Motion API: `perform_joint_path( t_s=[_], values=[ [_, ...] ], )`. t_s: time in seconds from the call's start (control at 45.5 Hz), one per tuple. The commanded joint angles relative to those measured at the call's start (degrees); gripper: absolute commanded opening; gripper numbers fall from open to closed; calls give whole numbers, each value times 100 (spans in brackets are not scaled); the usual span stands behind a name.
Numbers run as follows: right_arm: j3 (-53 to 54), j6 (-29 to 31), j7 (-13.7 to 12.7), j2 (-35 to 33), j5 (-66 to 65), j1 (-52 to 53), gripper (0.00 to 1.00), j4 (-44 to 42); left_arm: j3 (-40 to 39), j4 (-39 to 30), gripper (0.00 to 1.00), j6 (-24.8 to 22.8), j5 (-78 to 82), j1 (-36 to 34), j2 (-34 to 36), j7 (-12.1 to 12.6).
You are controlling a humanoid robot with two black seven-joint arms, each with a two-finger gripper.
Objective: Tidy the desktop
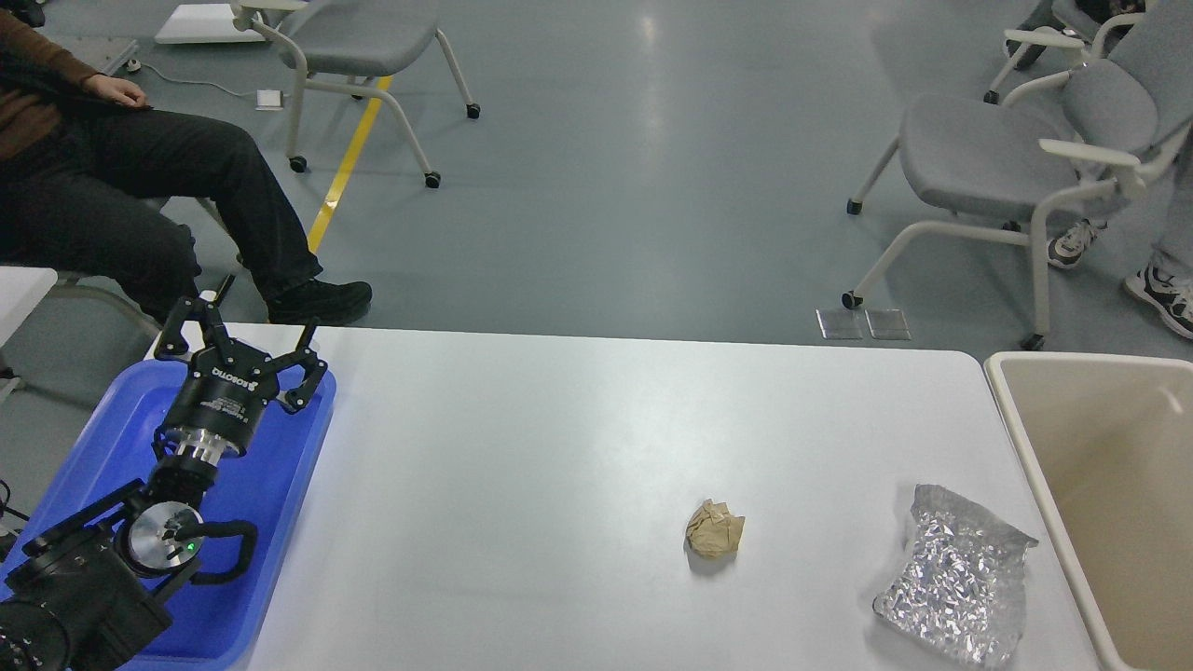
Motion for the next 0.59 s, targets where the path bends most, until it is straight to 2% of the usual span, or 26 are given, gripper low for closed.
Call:
perform_joint_path(
  t_s=[0.0,0.286,0.571],
  values=[
    [304,-131,-894,357,-9,-111,0,-22,0,0,98,0,0,4,0,-3],
    [313,-325,-956,1060,-70,-128,0,-22,0,0,98,0,0,-5,0,-3],
    [313,-404,-1070,1157,-70,-120,0,-22,0,0,98,0,0,4,0,6]
  ],
)
